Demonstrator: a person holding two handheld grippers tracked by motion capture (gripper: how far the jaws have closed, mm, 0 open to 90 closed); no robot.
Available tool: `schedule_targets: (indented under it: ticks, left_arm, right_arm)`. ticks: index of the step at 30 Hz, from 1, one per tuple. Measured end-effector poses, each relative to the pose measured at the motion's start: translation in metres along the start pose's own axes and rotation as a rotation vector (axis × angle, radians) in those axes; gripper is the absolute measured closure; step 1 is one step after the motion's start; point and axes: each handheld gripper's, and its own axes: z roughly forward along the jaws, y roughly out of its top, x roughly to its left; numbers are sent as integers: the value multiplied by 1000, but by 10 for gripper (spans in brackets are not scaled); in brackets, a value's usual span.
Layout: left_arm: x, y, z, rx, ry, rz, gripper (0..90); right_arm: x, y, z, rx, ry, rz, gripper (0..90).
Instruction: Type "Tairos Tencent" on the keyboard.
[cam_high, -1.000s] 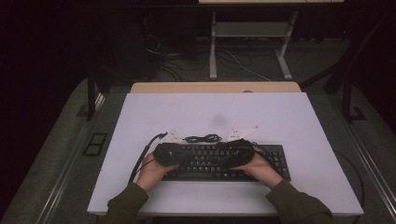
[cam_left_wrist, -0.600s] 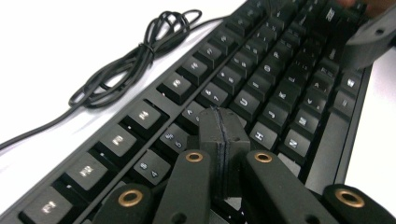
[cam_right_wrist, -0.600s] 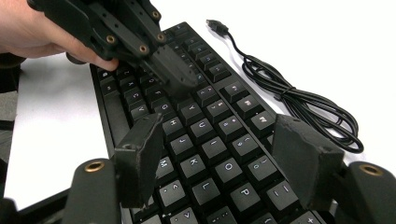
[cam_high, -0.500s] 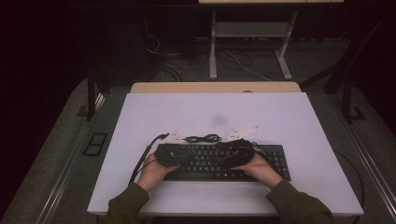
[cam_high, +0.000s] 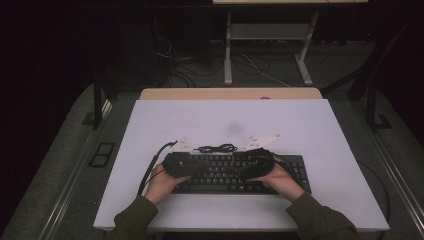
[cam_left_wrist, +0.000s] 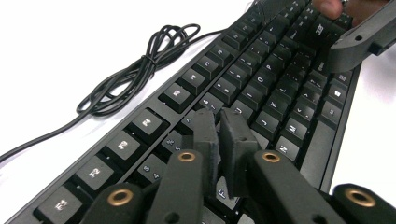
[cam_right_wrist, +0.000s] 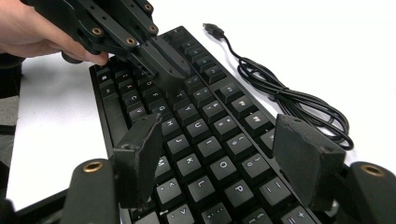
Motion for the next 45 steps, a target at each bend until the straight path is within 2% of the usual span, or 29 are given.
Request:
schedule_targets:
  ticks: [9,14,22,28,35,37,40,45]
  left_arm:
    - [0,-2,-12,-22,11,1,631]
    - [-4,-5,-19,-27,25,25,489]
    - [-6,-12,-34,-83,50,15,321]
    - [-8,-17,-44,-101,54,16,219]
    - [-10,-27,-50,-116,58,19,141]
    - [-10,-29,-50,-117,54,13,137]
    - [-10,-30,-49,-101,57,22,121]
    - [-10,-31,-49,-109,51,17,81]
  right_arm:
    - [-5,-7,-15,-14,-18,7,300]
    - [-8,-13,-27,-30,-34,9,284]
    - [-12,-19,-42,-54,-74,14,245]
    - [-16,-31,-61,-84,-91,29,216]
    - [-18,-48,-83,-103,-123,34,199]
    - [-19,-55,-91,-113,-146,37,199]
    - [-19,-64,-100,-117,-166,39,199]
    - [-21,-76,-114,-144,-179,63,199]
